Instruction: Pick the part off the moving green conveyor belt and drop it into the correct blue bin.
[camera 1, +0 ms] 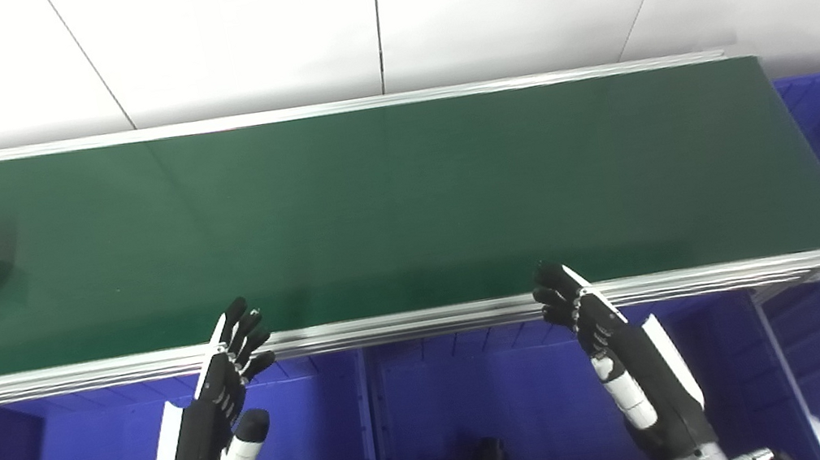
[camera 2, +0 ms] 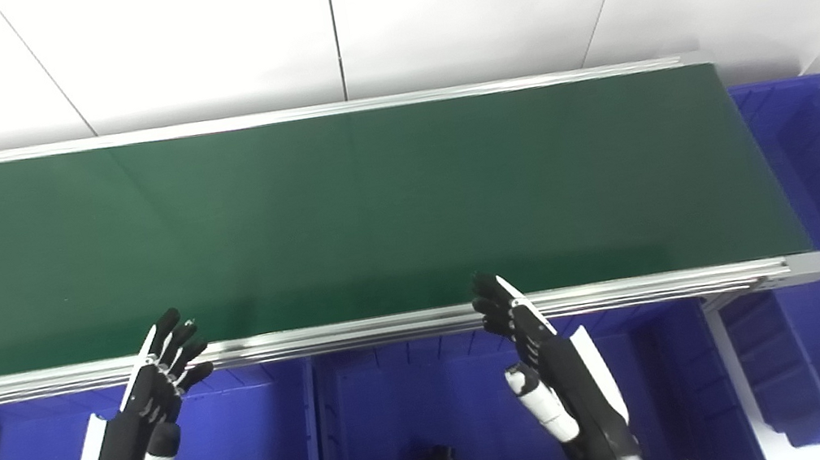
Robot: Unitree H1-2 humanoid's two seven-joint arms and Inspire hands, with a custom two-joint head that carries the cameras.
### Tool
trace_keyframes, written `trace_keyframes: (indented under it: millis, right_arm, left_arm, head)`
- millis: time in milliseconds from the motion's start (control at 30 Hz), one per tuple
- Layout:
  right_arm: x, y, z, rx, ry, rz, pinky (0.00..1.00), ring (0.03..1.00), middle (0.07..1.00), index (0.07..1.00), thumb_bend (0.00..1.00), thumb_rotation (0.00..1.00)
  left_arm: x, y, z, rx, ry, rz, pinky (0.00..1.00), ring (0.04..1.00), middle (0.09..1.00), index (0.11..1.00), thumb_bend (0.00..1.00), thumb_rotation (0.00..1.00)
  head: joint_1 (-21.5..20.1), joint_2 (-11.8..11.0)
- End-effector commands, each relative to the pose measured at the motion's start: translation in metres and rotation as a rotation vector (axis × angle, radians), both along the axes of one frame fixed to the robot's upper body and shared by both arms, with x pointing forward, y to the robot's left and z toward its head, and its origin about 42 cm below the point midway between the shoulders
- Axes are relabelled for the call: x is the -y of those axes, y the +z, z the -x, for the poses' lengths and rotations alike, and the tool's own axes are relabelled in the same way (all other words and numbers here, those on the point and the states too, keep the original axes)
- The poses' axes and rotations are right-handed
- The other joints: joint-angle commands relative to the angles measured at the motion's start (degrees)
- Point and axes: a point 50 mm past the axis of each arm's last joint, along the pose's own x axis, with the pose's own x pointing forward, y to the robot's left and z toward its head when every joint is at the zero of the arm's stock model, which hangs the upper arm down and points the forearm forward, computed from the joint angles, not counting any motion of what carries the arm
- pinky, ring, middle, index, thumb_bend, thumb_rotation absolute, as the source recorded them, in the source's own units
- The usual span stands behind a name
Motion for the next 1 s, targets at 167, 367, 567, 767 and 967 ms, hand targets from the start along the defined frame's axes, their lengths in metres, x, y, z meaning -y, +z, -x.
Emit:
trace_keyframes:
  millis: [167, 367, 567, 767, 967]
  right_arm:
    - [0.002, 0.011, 0.001, 0.061, 0.001, -0.011, 0.86, 0.899, 0.919, 0.923, 0.95, 0.98]
    - [0.003, 0.010, 0.001, 0.057, 0.001, -0.008, 0.87, 0.905, 0.925, 0.927, 0.95, 0.98]
    - [0.003, 0.011, 0.002, 0.055, 0.000, -0.008, 0.87, 0.908, 0.929, 0.931, 0.94, 0.97]
    - [0.005, 0.007, 0.003, 0.051, -0.002, -0.012, 0.87, 0.911, 0.930, 0.933, 0.95, 0.97]
    - [0.029, -0.013, 0.008, 0.037, -0.008, -0.036, 0.87, 0.923, 0.935, 0.936, 0.96, 0.96]
  left_arm:
    - [0.001, 0.008, 0.001, 0.047, -0.005, 0.005, 0.82, 0.895, 0.932, 0.958, 0.69, 0.94]
    - [0.001, 0.008, 0.001, 0.052, -0.004, -0.002, 0.82, 0.890, 0.930, 0.953, 0.69, 0.94]
    - [0.002, 0.007, 0.001, 0.052, -0.008, -0.002, 0.82, 0.894, 0.933, 0.958, 0.69, 0.94]
    - [0.004, 0.004, 0.003, 0.049, -0.005, 0.005, 0.82, 0.892, 0.930, 0.955, 0.71, 0.94]
    - [0.028, -0.015, 0.005, 0.037, -0.017, -0.002, 0.79, 0.878, 0.921, 0.932, 0.77, 0.93]
  head:
    - [0.2, -0.2]
    - [0.3, -0.3]
    - [0.5, -0.3]
    - [3.4, -2.0]
    - [19.6, -10.0]
